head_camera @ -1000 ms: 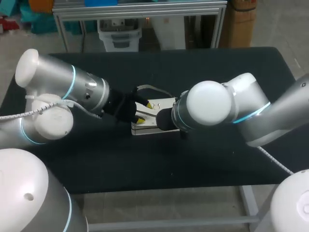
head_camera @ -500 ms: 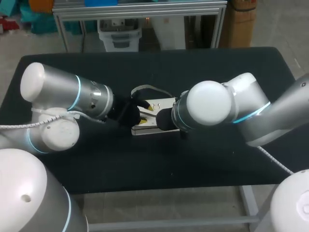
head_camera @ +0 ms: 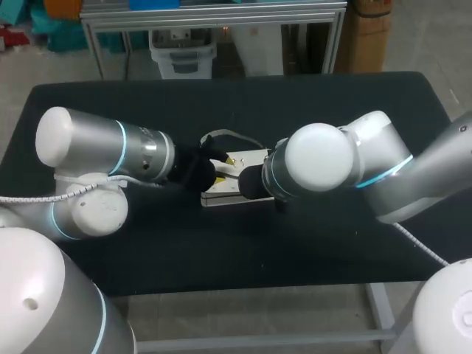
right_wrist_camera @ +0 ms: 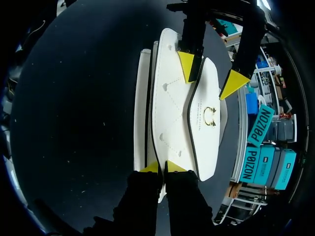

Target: Pick up the bag, open it, inspect its contents, close it, and place it on the opposite side

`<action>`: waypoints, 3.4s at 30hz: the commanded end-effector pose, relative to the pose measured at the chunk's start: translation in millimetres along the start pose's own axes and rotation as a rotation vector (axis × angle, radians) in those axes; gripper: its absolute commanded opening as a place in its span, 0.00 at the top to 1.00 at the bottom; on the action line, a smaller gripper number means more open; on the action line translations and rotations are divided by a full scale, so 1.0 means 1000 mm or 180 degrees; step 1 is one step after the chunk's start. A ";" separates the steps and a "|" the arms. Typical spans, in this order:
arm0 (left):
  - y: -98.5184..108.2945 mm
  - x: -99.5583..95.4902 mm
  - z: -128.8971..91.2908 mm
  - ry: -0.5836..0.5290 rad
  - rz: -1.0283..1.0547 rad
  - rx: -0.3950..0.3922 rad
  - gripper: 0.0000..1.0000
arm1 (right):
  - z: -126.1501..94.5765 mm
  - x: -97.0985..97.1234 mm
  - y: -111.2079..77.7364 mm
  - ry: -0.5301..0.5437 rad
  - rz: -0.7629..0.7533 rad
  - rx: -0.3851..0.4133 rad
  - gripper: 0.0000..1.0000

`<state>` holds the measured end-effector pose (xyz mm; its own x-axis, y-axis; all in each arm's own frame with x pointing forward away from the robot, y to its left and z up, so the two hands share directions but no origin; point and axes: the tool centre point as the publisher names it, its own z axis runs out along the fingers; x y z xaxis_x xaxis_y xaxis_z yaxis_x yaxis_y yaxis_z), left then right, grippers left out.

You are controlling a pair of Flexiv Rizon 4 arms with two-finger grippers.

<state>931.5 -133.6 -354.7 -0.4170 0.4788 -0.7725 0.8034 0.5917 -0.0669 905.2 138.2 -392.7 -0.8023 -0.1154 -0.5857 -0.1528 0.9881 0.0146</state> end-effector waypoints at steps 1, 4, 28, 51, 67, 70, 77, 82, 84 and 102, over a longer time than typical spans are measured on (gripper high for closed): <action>-0.003 0.002 0.010 -0.0067 -0.0006 -0.0121 0.53 | 0.004 0.004 0.001 -0.0017 0.0001 -0.0003 1.00; -0.003 0.002 0.012 -0.0132 -0.0014 -0.0241 0.53 | 0.004 0.004 0.001 -0.0017 0.0001 -0.0003 1.00; 0.020 -0.027 -0.004 -0.0240 -0.0583 0.0160 1.00 | 0.004 0.004 0.001 -0.0017 0.0001 -0.0003 1.00; 0.042 -0.043 -0.026 0.0074 -0.1299 0.0565 1.00 | 0.004 0.004 0.001 -0.0017 0.0001 -0.0003 1.00; 0.030 -0.032 -0.012 0.0119 -0.1249 0.0083 0.53 | 0.004 0.004 0.001 -0.0017 0.0001 -0.0003 1.00; 0.030 -0.027 -0.010 0.0085 -0.1264 -0.0071 0.58 | 0.004 0.004 0.001 -0.0017 0.0001 -0.0003 1.00; 0.034 -0.019 -0.001 0.0123 -0.1329 -0.0259 0.63 | 0.004 0.004 0.001 -0.0017 0.0001 -0.0003 1.00; 0.037 -0.021 0.001 0.0145 -0.1362 -0.0297 0.65 | 0.004 0.004 0.001 -0.0017 0.0001 -0.0003 1.00; 0.038 -0.023 0.002 0.0167 -0.1377 -0.0312 0.65 | 0.004 0.004 0.001 -0.0017 0.0001 -0.0003 1.00; 0.052 -0.031 0.008 0.0312 -0.1481 -0.0410 0.76 | 0.004 0.004 0.001 -0.0017 0.0001 -0.0003 1.00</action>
<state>987.0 -118.4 -342.0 -0.7553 0.1965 -0.6252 0.4772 0.8188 -0.3191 904.7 139.9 -393.2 -0.8018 -0.1148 -0.5864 -0.1536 0.9880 0.0165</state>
